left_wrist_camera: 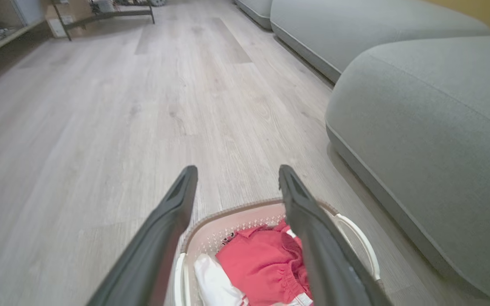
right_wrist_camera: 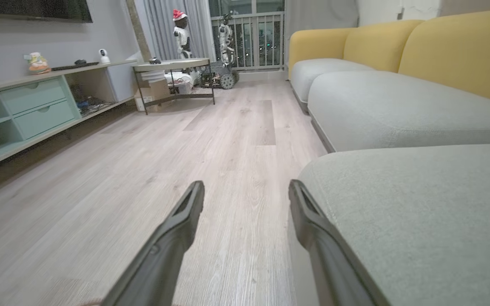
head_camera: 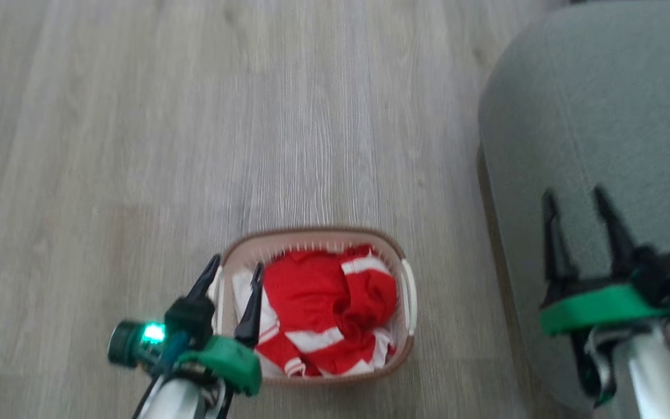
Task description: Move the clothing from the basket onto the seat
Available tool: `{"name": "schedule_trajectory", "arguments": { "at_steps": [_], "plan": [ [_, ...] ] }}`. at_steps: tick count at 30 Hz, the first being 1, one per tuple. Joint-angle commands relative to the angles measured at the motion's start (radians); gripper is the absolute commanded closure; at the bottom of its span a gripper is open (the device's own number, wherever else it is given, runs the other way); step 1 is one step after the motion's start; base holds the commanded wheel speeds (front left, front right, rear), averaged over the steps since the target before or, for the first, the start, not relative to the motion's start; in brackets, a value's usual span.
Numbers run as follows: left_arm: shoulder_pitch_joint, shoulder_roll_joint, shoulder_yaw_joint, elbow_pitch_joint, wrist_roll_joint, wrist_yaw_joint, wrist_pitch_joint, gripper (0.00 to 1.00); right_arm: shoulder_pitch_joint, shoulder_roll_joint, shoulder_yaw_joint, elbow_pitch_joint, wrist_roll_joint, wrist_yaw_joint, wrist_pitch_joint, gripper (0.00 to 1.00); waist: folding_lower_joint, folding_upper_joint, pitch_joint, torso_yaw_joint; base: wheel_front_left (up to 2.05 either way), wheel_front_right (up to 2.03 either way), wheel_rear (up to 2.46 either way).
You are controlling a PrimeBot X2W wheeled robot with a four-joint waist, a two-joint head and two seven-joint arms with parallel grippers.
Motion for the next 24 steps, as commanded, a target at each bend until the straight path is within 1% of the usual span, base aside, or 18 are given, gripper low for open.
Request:
{"name": "schedule_trajectory", "arguments": {
  "at_steps": [1,4,7,13,14,18,24],
  "plan": [
    [-0.088,-0.001,0.007,0.025,-0.012,-0.013,-0.012,0.0,-0.075,-0.01,-0.004,-0.058,-0.013,0.0,-0.012,0.0,0.0,0.0,0.125,-0.016,0.0,0.0,0.0],
    [-0.179,-0.001,-0.039,0.117,-0.016,-0.029,-0.012,0.0,-0.119,-0.01,-0.039,-0.083,-0.024,0.0,-0.012,0.0,0.0,0.0,0.206,-0.025,0.0,0.0,0.0],
    [-0.267,-0.001,-0.086,0.214,-0.05,-0.035,-0.012,0.0,-0.167,-0.01,-0.066,-0.108,-0.029,0.0,-0.012,0.0,0.0,0.0,0.286,-0.041,0.0,0.0,0.0],
    [-0.43,-0.001,-0.204,0.39,-0.121,-0.025,-0.012,0.0,-0.255,-0.01,-0.087,-0.163,-0.019,0.0,-0.012,0.0,0.0,0.0,0.432,-0.077,0.0,0.0,0.0],
    [-0.43,-0.001,-0.204,0.39,-0.121,-0.025,-0.012,0.0,-0.255,-0.01,-0.087,-0.163,-0.019,0.0,-0.012,0.0,0.0,0.0,0.432,-0.077,0.0,0.0,0.0],
    [-0.519,-0.001,-0.28,0.472,-0.165,-0.014,-0.012,0.0,-0.309,-0.01,-0.074,-0.201,-0.001,0.0,-0.012,0.0,0.0,0.0,0.52,-0.106,0.0,0.0,0.0],
    [-0.616,-0.001,-0.388,0.573,-0.23,-0.014,-0.012,0.0,-0.365,-0.01,-0.062,-0.247,0.026,0.0,-0.012,0.0,0.0,0.0,0.62,-0.143,0.0,0.0,0.0]
  ]
}}
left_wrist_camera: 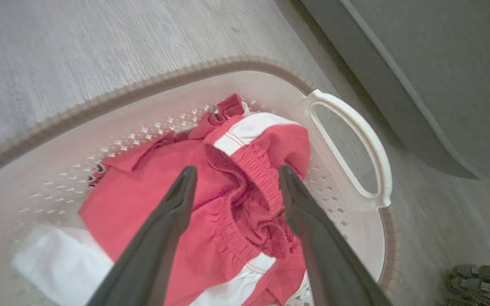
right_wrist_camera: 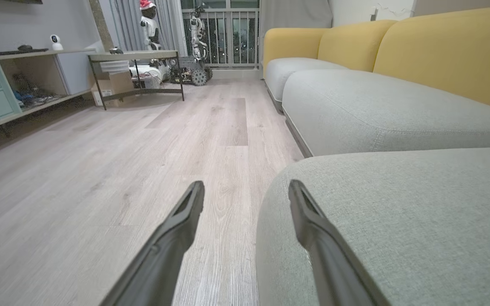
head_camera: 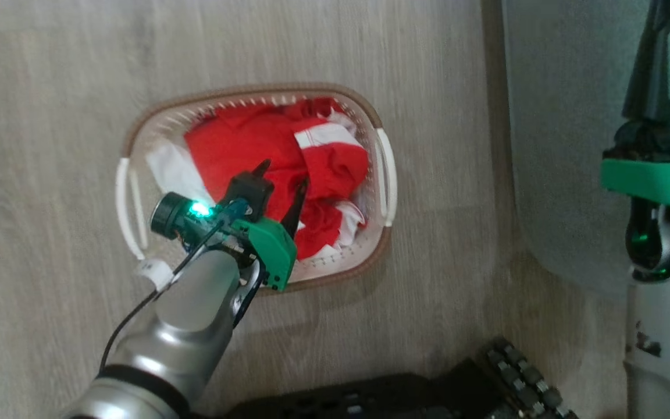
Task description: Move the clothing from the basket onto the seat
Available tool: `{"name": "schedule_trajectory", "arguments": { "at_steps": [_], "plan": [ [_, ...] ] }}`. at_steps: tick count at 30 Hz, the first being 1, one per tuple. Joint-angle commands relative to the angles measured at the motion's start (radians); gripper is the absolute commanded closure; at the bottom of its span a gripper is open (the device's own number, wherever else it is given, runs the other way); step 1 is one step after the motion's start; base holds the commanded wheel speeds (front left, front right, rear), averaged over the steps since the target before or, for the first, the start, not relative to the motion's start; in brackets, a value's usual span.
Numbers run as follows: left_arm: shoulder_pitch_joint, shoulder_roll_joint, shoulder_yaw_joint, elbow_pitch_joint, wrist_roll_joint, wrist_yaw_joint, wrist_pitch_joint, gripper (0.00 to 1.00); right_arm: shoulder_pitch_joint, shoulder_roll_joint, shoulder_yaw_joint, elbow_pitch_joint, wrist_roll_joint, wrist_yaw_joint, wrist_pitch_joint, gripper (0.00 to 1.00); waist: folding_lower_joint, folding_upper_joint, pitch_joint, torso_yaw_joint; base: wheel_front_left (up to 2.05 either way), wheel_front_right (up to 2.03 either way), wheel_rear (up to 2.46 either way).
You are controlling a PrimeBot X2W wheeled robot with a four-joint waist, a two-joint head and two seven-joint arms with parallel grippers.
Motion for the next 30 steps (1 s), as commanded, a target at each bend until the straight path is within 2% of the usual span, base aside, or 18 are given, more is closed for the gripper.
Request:
{"name": "schedule_trajectory", "arguments": {
  "at_steps": [1,6,9,15,23,24,25,26,27,30],
  "plan": [
    [-0.009,0.008,0.0,-0.002,-0.011,0.007,-0.012,0.0,0.001,-0.008,0.018,-0.043,0.007,0.0,-0.009,0.0,-0.0003,0.0001,0.075,-0.044,0.0,0.0,0.0],
    [-0.074,0.008,-0.048,0.047,-0.073,0.003,-0.012,0.0,-0.022,-0.008,0.012,-0.068,0.017,0.0,-0.009,0.0,-0.0003,0.0001,0.143,-0.066,0.0,0.0,0.0],
    [-0.1,0.008,-0.061,0.08,-0.145,-0.024,-0.009,0.0,-0.032,-0.008,0.014,-0.079,0.025,0.0,-0.009,0.0,-0.0003,0.0001,0.174,-0.076,0.0,0.0,0.0],
    [-0.155,0.008,-0.107,0.13,-0.227,-0.026,-0.008,0.0,-0.045,-0.008,0.014,-0.09,0.035,0.0,-0.009,0.0,-0.0003,0.0001,0.209,-0.086,0.0,0.0,0.0],
    [-0.189,0.008,-0.199,0.127,-0.34,-0.079,-0.009,0.0,-0.051,-0.008,0.016,-0.091,0.035,0.0,-0.009,0.0,-0.0003,0.0001,0.227,-0.095,0.0,0.0,0.0],
    [-0.192,0.008,-0.208,0.123,-0.351,-0.081,-0.009,0.09,-0.051,-0.008,0.015,-0.09,0.034,0.0,-0.009,0.0,-0.0003,0.0001,0.227,-0.095,0.0,0.0,0.0],
    [-0.196,0.008,-0.218,0.121,-0.359,-0.08,-0.01,0.4,-0.05,-0.008,0.015,-0.089,0.033,0.0,-0.009,0.0,-0.0003,0.0001,0.225,-0.095,0.0,0.0,0.0],
    [-0.201,0.008,-0.229,0.119,-0.364,-0.078,-0.01,0.65,-0.05,-0.008,0.015,-0.086,0.032,0.0,-0.009,0.0,-0.0003,0.0001,0.222,-0.094,0.0,0.0,0.0],
    [-0.203,0.008,-0.24,0.117,-0.367,-0.075,-0.011,1.0,-0.049,-0.008,0.014,-0.082,0.03,0.0,-0.009,0.0,-0.0003,0.0001,0.216,-0.093,0.0,0.0,0.0],
    [-0.205,0.008,-0.261,0.105,-0.373,-0.067,-0.012,1.0,-0.043,-0.008,0.014,-0.067,0.027,0.0,-0.009,0.0,-0.0003,0.0001,0.19,-0.087,0.0,0.0,0.0]
  ]
}}
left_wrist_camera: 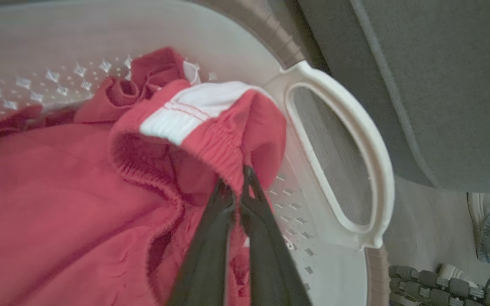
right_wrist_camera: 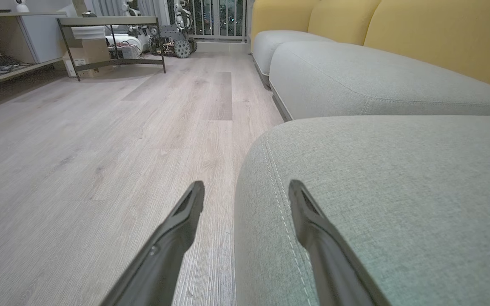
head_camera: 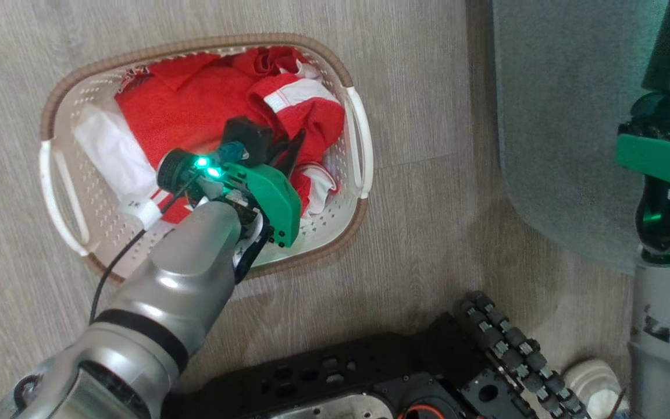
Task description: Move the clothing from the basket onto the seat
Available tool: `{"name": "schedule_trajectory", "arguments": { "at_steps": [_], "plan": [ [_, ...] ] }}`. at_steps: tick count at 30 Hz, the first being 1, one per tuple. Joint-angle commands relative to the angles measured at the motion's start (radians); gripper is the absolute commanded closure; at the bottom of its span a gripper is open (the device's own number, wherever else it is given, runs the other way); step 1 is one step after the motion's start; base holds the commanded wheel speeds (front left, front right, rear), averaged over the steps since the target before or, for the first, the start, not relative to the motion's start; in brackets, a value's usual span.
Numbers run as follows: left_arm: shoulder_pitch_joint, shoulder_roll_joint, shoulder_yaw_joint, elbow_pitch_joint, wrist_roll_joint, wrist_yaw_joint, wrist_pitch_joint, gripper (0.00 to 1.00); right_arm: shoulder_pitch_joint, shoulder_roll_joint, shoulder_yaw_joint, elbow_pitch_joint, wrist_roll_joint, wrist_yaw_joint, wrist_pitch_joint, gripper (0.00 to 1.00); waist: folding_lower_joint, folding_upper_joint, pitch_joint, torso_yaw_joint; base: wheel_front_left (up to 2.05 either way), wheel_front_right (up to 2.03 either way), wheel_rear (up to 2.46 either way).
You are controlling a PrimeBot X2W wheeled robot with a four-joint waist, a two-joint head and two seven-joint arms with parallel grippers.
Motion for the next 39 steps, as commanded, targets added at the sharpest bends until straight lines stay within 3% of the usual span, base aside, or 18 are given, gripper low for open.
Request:
{"name": "schedule_trajectory", "arguments": {
  "at_steps": [1,8,18,31,39],
  "plan": [
    [0.013,0.004,-0.003,-0.03,-0.006,0.016,-0.012,1.0,0.024,-0.008,0.015,-0.02,-0.006,0.0,-0.006,0.0,-0.0001,0.0,-0.03,0.008,0.0,0.0,0.0],
    [0.031,0.005,0.008,-0.066,0.062,0.043,-0.012,1.0,0.044,-0.008,0.019,0.017,-0.019,0.0,-0.006,0.0,-0.0001,0.0,-0.132,0.035,0.0,0.0,0.0],
    [0.185,0.018,0.086,-0.213,0.207,0.057,-0.012,1.0,0.149,-0.008,0.044,0.124,-0.051,0.0,-0.006,0.0,-0.0001,0.0,-0.419,0.083,0.0,0.0,0.0],
    [0.341,0.036,0.227,-0.41,0.322,0.029,-0.012,1.0,0.366,-0.008,0.053,0.248,-0.084,0.0,-0.006,0.0,-0.0001,0.0,-0.83,0.148,0.0,0.0,0.0],
    [0.341,0.044,0.301,-0.504,0.352,-0.005,-0.012,1.0,0.442,-0.008,0.095,0.3,-0.077,0.0,-0.006,0.0,-0.0001,0.0,-0.957,0.161,0.0,0.0,0.0]
  ]
}}
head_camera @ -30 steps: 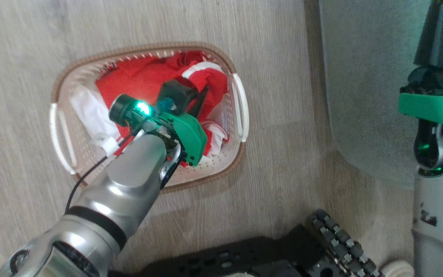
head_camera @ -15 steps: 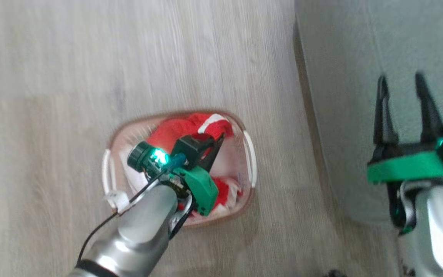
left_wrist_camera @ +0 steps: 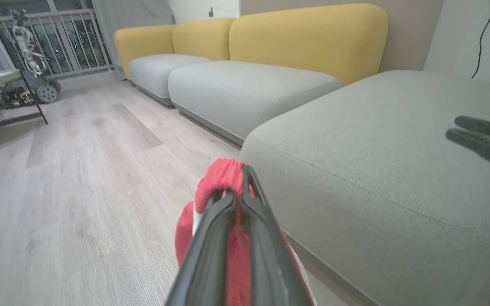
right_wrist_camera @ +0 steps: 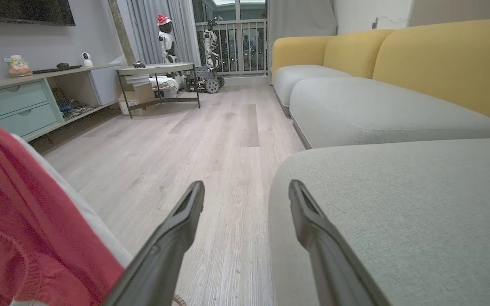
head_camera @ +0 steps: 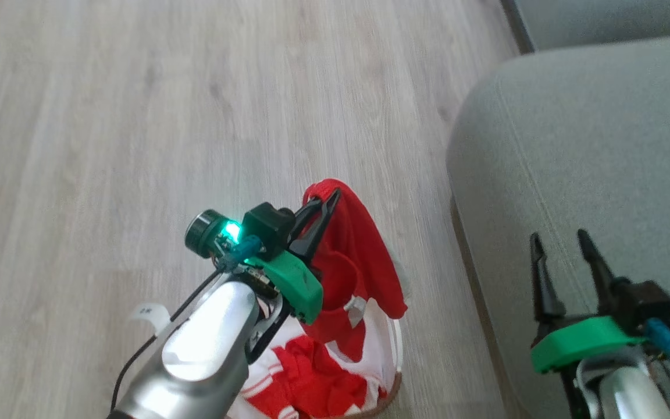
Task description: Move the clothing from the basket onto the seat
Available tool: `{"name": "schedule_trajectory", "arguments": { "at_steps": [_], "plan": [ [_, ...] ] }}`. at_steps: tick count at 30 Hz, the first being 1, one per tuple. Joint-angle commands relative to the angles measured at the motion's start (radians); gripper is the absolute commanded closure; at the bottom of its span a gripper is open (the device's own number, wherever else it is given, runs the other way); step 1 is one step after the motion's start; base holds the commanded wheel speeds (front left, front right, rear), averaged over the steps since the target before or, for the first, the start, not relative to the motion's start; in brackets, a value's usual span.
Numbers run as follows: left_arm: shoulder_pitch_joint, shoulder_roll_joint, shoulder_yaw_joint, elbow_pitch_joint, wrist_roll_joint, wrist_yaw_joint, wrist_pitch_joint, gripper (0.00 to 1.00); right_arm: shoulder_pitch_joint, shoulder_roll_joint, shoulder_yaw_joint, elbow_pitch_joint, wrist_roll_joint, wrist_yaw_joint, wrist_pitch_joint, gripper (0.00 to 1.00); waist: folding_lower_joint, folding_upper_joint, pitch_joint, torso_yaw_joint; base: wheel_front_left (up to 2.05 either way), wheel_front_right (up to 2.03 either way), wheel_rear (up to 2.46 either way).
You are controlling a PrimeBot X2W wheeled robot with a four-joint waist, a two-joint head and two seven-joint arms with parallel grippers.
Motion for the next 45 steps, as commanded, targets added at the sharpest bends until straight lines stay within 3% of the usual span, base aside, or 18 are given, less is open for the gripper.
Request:
{"name": "schedule_trajectory", "arguments": {
  "at_steps": [1,12,21,34,35,36,38,45],
  "plan": [
    [-0.046,0.016,0.051,-0.045,0.008,-0.005,-0.012,1.0,-0.016,-0.008,0.04,-0.019,0.003,0.0,-0.006,0.0,0.0001,-0.0001,-0.07,0.022,0.0,0.0,0.0],
    [-0.114,0.008,0.095,-0.099,0.019,-0.033,-0.012,1.0,-0.045,-0.008,0.166,0.048,0.001,0.0,-0.006,0.0,0.0001,-0.0001,-0.129,0.036,0.0,0.0,0.0],
    [-0.174,-0.01,0.075,-0.137,0.001,-0.05,-0.012,1.0,-0.196,-0.013,0.328,0.196,-0.015,0.0,-0.006,0.0,0.0001,-0.0001,-0.143,0.061,0.0,0.0,0.0],
    [-0.194,-0.021,0.019,-0.194,-0.038,-0.056,-0.012,1.0,-0.407,-0.031,0.552,0.417,0.124,0.0,-0.006,0.0,0.0001,-0.0001,-0.15,0.112,0.0,0.0,0.0],
    [-0.193,-0.021,0.016,-0.196,-0.041,-0.057,-0.012,1.0,-0.418,-0.03,0.561,0.426,0.133,0.0,-0.006,0.07,0.0001,-0.0001,-0.15,0.116,0.0,0.0,0.0],
    [-0.191,-0.021,0.015,-0.197,-0.043,-0.057,-0.012,1.0,-0.428,-0.029,0.567,0.434,0.139,0.0,-0.006,0.51,0.0001,-0.0001,-0.15,0.119,0.0,0.0,0.0],
    [-0.185,-0.022,0.016,-0.196,-0.043,-0.057,-0.012,1.0,-0.441,-0.028,0.571,0.445,0.15,0.0,-0.006,1.0,0.0001,-0.0001,-0.15,0.124,0.0,0.0,0.0],
    [-0.137,-0.013,0.059,-0.162,-0.05,-0.043,-0.012,1.0,-0.442,-0.027,0.536,0.421,0.171,0.0,-0.006,1.0,0.0001,-0.0001,-0.144,0.122,0.0,0.0,0.0]
  ]
}}
